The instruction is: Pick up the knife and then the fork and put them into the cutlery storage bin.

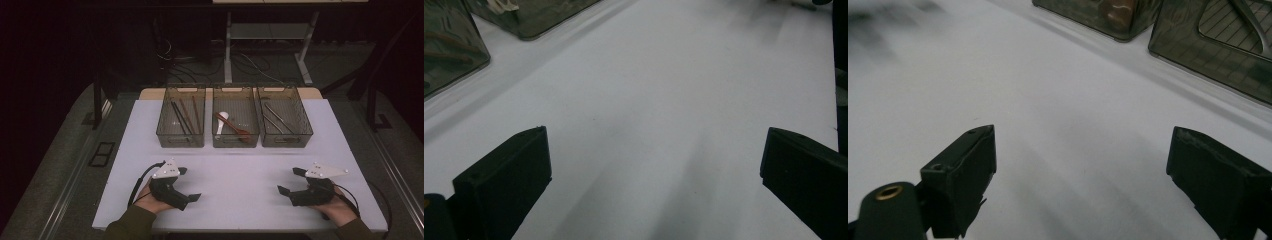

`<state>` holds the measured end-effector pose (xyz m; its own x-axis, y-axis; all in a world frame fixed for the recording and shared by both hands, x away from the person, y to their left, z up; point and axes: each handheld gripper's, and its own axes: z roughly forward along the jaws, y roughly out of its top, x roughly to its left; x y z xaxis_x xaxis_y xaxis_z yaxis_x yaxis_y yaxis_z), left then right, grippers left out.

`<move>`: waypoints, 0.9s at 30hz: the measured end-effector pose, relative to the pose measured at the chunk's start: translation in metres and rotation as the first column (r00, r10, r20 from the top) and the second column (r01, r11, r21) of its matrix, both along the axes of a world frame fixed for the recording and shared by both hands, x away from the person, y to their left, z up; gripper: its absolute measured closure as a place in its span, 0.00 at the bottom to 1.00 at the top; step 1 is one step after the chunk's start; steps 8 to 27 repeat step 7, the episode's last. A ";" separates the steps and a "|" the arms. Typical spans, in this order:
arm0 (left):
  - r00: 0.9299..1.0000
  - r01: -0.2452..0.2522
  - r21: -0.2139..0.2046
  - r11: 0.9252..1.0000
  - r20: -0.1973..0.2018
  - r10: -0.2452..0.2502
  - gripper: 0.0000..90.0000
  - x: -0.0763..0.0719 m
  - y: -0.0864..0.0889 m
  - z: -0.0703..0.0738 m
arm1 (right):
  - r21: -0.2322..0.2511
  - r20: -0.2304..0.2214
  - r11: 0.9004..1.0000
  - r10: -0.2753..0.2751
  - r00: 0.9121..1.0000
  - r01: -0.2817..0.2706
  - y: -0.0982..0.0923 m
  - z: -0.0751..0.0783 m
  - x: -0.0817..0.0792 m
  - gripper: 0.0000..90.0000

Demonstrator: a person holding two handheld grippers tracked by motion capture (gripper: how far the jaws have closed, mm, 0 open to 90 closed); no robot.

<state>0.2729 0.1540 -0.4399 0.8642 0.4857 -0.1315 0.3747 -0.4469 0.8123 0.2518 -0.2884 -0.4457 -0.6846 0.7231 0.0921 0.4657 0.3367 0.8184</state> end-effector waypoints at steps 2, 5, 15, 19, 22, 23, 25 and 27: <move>1.000 0.000 0.001 1.000 0.000 0.000 0.00 0.000 0.000 0.000 | -0.002 0.000 1.000 -0.001 1.000 0.001 0.000 0.000 0.000 0.14; 1.000 0.000 0.003 1.000 0.001 0.000 0.00 0.000 0.000 0.000 | -0.002 0.000 1.000 -0.001 1.000 0.001 0.000 0.000 0.000 0.14; 1.000 0.000 0.002 1.000 0.001 0.000 0.00 0.000 0.000 0.000 | 0.000 0.002 1.000 -0.001 1.000 0.001 0.001 0.000 0.000 0.14; 1.000 0.000 0.002 1.000 0.001 0.000 0.00 0.000 0.000 0.000 | 0.000 0.002 1.000 -0.001 1.000 0.001 0.001 0.000 0.000 0.14; 1.000 0.000 0.002 1.000 0.001 0.000 0.00 0.000 0.000 0.000 | 0.000 0.002 1.000 -0.001 1.000 0.001 0.001 0.000 0.000 0.14; 1.000 0.000 0.002 1.000 0.001 0.000 0.00 0.000 0.000 0.000 | 0.000 0.002 1.000 -0.001 1.000 0.001 0.001 0.000 0.000 0.14; 1.000 0.000 0.002 1.000 0.001 0.000 0.00 0.000 0.000 0.000 | 0.000 0.002 1.000 -0.001 1.000 0.001 0.001 0.000 0.000 0.14; 1.000 0.000 0.002 1.000 0.001 0.000 0.00 0.000 0.000 0.000 | 0.000 0.002 1.000 -0.001 1.000 0.001 0.001 0.000 0.000 0.14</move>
